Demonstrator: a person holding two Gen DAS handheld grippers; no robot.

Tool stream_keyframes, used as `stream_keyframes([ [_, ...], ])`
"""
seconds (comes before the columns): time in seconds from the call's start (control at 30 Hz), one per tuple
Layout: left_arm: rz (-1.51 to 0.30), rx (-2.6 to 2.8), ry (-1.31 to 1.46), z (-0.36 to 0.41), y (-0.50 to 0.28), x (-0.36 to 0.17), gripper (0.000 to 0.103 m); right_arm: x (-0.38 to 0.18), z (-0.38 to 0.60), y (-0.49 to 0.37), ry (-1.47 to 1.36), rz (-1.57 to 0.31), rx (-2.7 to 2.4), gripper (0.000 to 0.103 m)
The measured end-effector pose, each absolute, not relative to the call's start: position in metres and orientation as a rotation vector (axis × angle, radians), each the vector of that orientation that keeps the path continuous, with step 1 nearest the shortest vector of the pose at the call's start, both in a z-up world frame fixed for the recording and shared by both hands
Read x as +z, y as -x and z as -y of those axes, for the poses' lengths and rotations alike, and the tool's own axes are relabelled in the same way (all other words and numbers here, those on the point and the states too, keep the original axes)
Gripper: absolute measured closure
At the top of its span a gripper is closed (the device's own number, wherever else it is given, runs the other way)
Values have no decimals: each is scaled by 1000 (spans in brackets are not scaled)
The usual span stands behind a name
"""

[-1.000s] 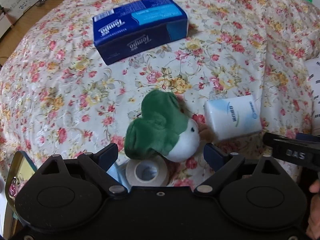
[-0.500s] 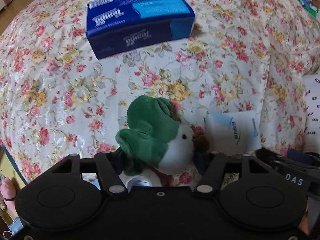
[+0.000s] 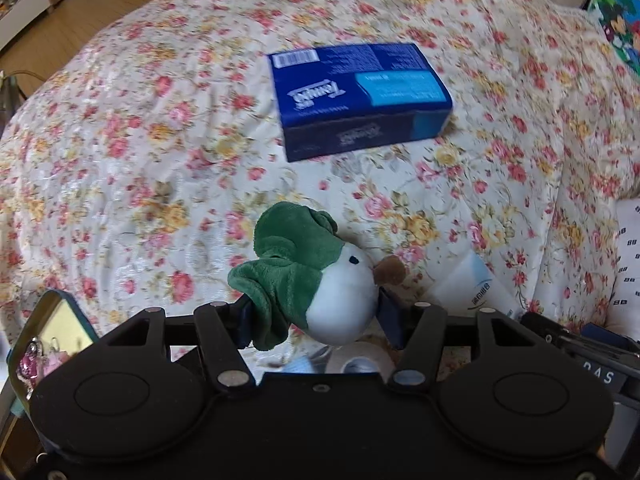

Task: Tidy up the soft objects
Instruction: 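Grasp the green-and-white plush with the left tool while the right tool grasps the white tissue pack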

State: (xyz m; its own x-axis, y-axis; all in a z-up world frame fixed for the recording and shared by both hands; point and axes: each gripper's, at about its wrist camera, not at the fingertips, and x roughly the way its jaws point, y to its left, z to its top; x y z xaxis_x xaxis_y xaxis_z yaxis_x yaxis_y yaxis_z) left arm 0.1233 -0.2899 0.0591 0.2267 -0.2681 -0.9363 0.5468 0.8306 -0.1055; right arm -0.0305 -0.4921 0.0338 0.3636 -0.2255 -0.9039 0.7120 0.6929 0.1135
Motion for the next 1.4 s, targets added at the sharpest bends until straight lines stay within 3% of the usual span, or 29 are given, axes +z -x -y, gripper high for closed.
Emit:
stream_keyframes([
  [0.5, -1220, -433, -177, 174, -127, 68, 47, 4, 455, -31, -527, -1198, -615, 0],
  [0.8, -1230, -267, -115, 92, -138, 31, 47, -7, 452, -61, -667, -1240, -753, 0],
  [1.1, -1239, -199, -56, 41, -135, 3, 47, -25, 435, -96, -509, -1285, -883, 1],
  [1.2, -1227, -180, -51, 32, -135, -2, 47, -23, 430, -96, -481, -1270, -889, 4],
  [1.27, -1219, -170, -43, 27, -136, -5, 47, -19, 427, -96, -465, -1260, -885, 13],
  [1.3, -1218, -166, -34, 24, -136, -6, 47, -16, 426, -95, -452, -1254, -883, 24],
  [1.4, -1228, -170, -12, 18, -137, -10, 47, -5, 416, -97, -370, -1248, -895, 27],
])
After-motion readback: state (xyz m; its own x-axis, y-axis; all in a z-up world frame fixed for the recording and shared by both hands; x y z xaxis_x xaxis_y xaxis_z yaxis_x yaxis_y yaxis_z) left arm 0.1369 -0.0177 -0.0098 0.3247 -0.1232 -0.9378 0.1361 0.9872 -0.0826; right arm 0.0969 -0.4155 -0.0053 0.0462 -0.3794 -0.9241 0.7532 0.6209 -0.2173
